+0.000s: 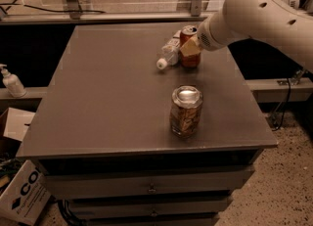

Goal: Move coke can near blue plastic bottle

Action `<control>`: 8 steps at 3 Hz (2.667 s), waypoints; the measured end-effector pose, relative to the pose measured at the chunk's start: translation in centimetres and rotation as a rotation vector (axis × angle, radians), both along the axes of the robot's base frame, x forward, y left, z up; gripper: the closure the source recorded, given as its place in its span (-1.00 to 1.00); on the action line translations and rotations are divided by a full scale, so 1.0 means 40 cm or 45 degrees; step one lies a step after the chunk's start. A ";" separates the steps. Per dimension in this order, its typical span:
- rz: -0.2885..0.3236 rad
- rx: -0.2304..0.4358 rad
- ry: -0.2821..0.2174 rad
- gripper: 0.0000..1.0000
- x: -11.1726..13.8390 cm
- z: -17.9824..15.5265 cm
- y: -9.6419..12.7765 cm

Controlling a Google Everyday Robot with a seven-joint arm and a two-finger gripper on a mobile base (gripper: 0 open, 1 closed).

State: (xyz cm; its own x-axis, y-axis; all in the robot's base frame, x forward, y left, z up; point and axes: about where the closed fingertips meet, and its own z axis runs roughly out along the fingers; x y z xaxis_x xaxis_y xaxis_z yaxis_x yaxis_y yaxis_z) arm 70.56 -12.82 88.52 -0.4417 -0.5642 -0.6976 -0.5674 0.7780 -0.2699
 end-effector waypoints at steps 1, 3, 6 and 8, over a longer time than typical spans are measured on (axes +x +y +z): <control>0.001 0.009 0.027 0.17 -0.002 -0.012 0.002; -0.009 0.019 0.051 -0.77 -0.008 -0.026 0.001; -0.075 0.049 0.071 -1.00 -0.045 -0.044 -0.029; -0.253 0.082 0.070 -1.00 -0.142 -0.074 -0.123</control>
Offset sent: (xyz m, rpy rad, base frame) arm -0.0023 -0.0028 -0.0119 0.0177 0.0474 -0.0119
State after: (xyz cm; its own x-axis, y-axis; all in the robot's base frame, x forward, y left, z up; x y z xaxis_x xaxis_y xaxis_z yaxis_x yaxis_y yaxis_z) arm 64.89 -17.73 85.56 -0.5782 -0.4175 -0.7010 -0.4138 0.8905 -0.1891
